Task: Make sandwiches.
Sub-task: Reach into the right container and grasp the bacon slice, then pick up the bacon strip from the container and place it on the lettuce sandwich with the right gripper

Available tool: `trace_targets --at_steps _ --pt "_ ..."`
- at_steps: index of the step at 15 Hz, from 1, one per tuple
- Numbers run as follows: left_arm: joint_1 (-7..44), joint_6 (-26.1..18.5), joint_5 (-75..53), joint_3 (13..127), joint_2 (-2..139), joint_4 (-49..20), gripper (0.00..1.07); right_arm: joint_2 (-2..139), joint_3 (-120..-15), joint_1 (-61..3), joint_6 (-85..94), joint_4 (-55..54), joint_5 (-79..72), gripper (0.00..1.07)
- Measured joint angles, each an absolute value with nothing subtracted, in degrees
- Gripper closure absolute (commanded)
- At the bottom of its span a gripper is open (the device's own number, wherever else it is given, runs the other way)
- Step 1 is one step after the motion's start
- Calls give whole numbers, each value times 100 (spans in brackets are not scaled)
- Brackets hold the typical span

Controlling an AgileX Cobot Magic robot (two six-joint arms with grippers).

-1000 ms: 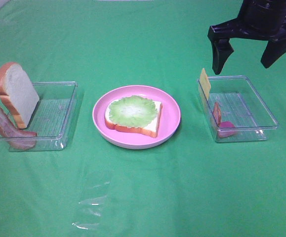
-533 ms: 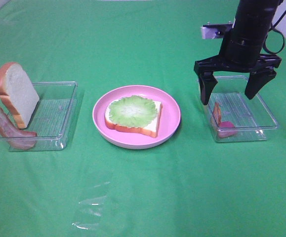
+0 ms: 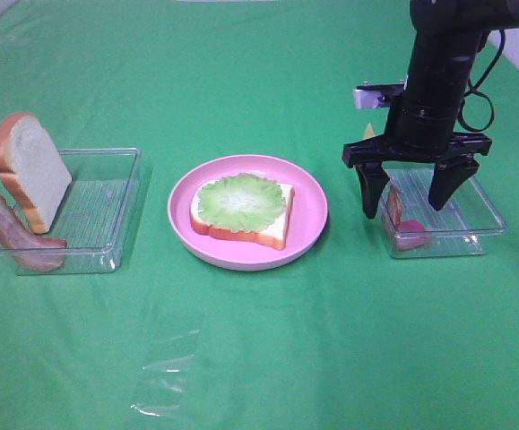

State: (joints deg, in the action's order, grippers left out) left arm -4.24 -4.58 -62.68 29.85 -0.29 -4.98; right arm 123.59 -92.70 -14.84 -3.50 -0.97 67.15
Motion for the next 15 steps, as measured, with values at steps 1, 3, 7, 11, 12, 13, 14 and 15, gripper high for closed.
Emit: trace_targets --at_steps 1,3,7,11,12,13,14,15 --pt "-424 -458 -6268 2985 -29 -498 9 12364 -9270 -1484 -350 -97 6715 68" --pt "-424 -458 -6268 2985 -29 -498 9 12364 -9270 -1484 -350 -97 6721 99" --pt "-424 -458 -6268 2985 -29 -498 9 12364 -9270 -1484 -350 -97 6732 107" --pt "-424 -458 -6268 2985 -29 -498 9 12296 -9270 -1484 -229 -80 6761 107" --pt "-424 -458 -6268 2985 -29 -498 9 12261 -9270 -1484 -195 -69 6778 107" --pt "-424 -458 -6268 2985 -29 -498 9 12181 -9282 -1484 -138 0 6841 107" --pt "-424 -458 -6268 2985 -29 -498 9 11969 -9397 -1484 -63 120 6921 107" --pt "-424 -458 -6268 2985 -29 -498 9 11832 -9494 -1484 -57 183 6927 107"
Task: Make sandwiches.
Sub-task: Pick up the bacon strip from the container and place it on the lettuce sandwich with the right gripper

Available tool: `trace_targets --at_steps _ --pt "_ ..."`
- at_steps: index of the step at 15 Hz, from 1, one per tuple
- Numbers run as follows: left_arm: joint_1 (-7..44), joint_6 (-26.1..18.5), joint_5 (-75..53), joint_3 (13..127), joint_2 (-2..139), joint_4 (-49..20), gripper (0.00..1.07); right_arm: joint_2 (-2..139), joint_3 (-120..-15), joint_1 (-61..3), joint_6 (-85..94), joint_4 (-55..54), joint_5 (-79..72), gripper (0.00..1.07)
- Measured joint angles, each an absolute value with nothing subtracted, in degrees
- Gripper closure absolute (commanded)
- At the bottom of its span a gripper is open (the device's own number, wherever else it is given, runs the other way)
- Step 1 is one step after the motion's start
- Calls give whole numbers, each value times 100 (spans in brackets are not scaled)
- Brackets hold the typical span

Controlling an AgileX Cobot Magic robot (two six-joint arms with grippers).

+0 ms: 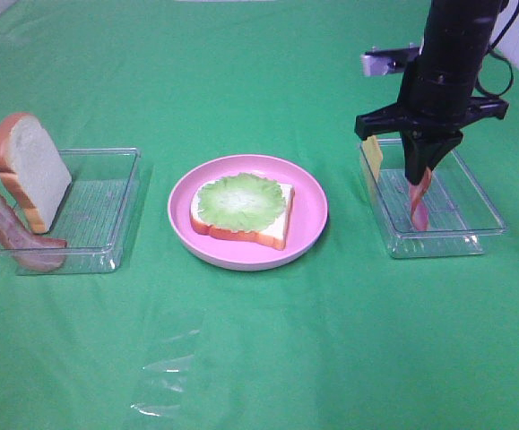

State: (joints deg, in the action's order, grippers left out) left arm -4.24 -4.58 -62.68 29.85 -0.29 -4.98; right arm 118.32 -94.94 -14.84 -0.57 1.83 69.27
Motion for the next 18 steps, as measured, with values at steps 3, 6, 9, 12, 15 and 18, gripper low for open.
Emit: trace_targets --at_steps 3,6,9,12,15,18 --pt "-424 -458 -6268 2985 -29 -498 9 11310 -9935 -1484 -52 309 6927 107" --pt "-424 -458 -6268 2985 -29 -498 9 10840 -10090 -1484 -52 332 6933 107" --pt "-424 -458 -6268 2985 -29 -498 9 10491 -10136 -1484 -52 332 6939 107" --pt "-424 -458 -6268 2985 -29 -498 9 10434 -10136 -1484 -52 0 6944 107" --pt "-424 -458 -6268 2985 -29 -498 9 10434 -10136 -1484 29 -665 6944 107" --pt "-424 -458 -6268 2985 -29 -498 9 10434 -10136 -1484 212 -1352 6950 107"
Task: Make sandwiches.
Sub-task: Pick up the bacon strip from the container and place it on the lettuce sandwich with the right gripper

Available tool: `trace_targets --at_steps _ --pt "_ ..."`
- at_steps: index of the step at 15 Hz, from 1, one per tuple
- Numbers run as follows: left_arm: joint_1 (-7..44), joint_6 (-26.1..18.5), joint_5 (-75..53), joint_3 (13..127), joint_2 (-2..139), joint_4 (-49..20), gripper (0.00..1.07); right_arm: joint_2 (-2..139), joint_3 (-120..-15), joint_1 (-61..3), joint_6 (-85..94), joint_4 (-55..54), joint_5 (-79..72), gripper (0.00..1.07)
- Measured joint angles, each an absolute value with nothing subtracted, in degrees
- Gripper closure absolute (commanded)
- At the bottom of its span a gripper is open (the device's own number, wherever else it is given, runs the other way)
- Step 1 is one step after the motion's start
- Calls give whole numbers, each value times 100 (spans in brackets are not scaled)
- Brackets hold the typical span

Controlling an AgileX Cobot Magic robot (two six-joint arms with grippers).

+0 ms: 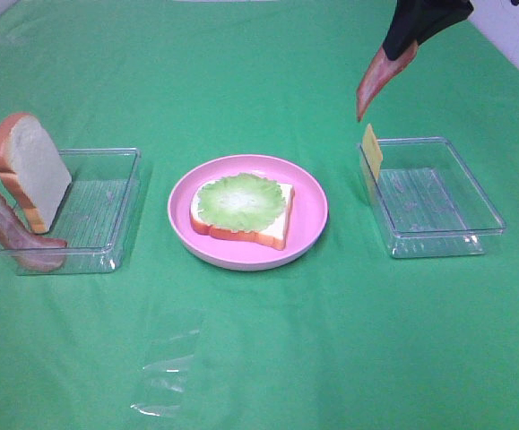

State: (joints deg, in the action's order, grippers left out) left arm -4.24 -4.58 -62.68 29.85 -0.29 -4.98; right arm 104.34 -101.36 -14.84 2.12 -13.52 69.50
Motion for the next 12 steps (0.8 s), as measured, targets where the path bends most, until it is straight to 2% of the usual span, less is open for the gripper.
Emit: trace_targets --at_steps 2,5,9,12 --pt "-424 -458 -6268 2985 -29 -498 9 10548 -10136 -1684 264 -1421 6950 107" --pt "-424 -458 -6268 2985 -29 -498 9 10892 -10136 -2395 355 -1421 6749 107" --pt "-424 -458 -6262 2985 -29 -498 9 11425 -10136 -3295 367 -1473 5861 107" --pt "-424 -458 -6262 2985 -29 -498 9 11854 -10136 -3633 401 -1593 5111 107"
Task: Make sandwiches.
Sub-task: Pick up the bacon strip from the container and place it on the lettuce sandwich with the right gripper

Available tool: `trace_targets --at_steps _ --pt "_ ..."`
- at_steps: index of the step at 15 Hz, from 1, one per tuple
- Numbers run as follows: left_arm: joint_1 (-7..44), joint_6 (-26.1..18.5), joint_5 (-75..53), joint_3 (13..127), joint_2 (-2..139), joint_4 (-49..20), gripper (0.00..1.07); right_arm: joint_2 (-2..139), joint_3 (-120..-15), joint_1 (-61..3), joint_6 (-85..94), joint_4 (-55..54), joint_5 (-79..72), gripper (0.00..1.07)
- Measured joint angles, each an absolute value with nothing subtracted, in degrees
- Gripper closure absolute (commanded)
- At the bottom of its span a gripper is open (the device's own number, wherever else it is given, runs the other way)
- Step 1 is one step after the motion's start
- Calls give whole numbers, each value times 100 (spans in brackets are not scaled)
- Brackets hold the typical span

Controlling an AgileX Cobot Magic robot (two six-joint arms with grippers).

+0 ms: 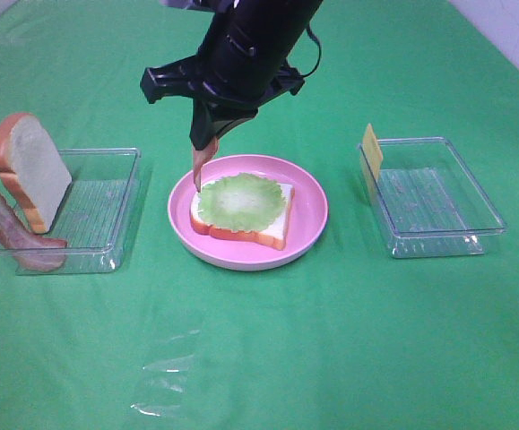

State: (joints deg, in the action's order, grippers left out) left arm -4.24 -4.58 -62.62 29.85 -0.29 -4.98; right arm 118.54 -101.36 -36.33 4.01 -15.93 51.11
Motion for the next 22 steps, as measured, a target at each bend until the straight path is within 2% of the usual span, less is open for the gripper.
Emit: trace_targets --at_steps 4,9,15,16,17,18,19,22 --pt "-424 -458 -6262 2985 -29 -498 9 12250 -10136 -3673 401 -1432 4882 107" --pt "-424 -458 -6262 2985 -29 -498 9 12737 -10136 -3673 -911 808 4893 107" --pt "-424 -458 -6240 2985 -29 -498 9 12897 -10136 -3673 -1008 1026 4933 106" --pt "-424 -458 -6228 2985 -29 -498 9 12897 -10136 -3673 -1008 1043 4939 94" --pt "-424 -458 -6228 2985 -29 -498 9 12897 -10136 -3673 -1008 1054 5053 47" --pt "-424 -458 -6228 2985 -29 -498 9 12897 -10136 -3673 -1003 1094 5162 30" --pt "-424 -458 -6228 2985 -29 -498 9 12874 -10136 -3673 -1003 1169 5271 20" --pt "-424 -458 -6228 2985 -29 -498 9 12622 -10136 -3673 -1003 1518 5523 18"
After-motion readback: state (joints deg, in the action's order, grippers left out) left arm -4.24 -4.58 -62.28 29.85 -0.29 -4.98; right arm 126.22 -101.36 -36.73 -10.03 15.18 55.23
